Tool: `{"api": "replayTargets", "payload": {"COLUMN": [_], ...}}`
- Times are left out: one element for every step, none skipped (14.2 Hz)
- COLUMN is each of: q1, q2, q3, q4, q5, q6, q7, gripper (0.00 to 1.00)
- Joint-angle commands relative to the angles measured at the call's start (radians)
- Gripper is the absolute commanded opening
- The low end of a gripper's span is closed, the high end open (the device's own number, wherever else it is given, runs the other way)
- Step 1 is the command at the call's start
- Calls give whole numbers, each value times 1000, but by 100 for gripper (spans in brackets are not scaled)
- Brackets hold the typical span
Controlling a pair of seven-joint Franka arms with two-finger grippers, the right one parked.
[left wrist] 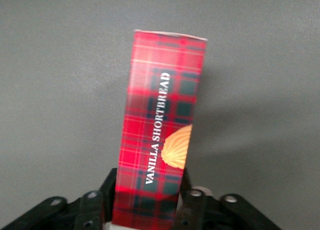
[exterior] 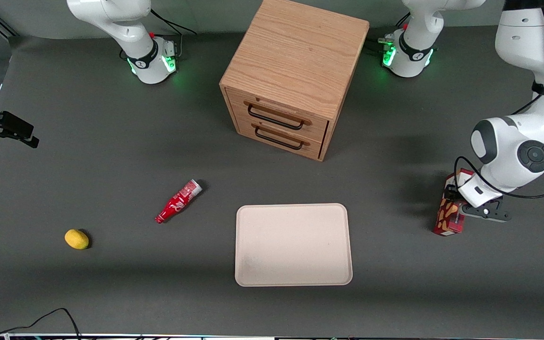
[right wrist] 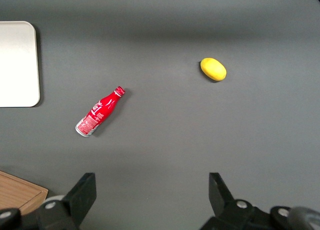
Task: Place red cookie box on tray
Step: 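Close the left gripper on the shortbread box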
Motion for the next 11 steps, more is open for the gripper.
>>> {"api": "replayTargets", "payload": {"q1": [-10,-10,-10,-11,-13,-17,-20,-25,-31,-33,-33], "q2": [-8,-11,-17,-28,-46,-72,-103,-129,-155,-172,-183], "q3": [7,7,7,7,6,5,5,5,5,7,7], "q4": [-15,-15,-15,-13,-9,2,25,60,103,164,240], "q5": [-14,-14,-14,-14,-14,-14,-12,-12,-9,-8,-3], "q6": [19,17,7,-9,-38,-90,-149,-226,-310,-401,-509], "q7": [21,21,21,21,21,21,18,14,9,12,12], "gripper": [0,0,0,0,0,0,0,0,0,0,0]}}
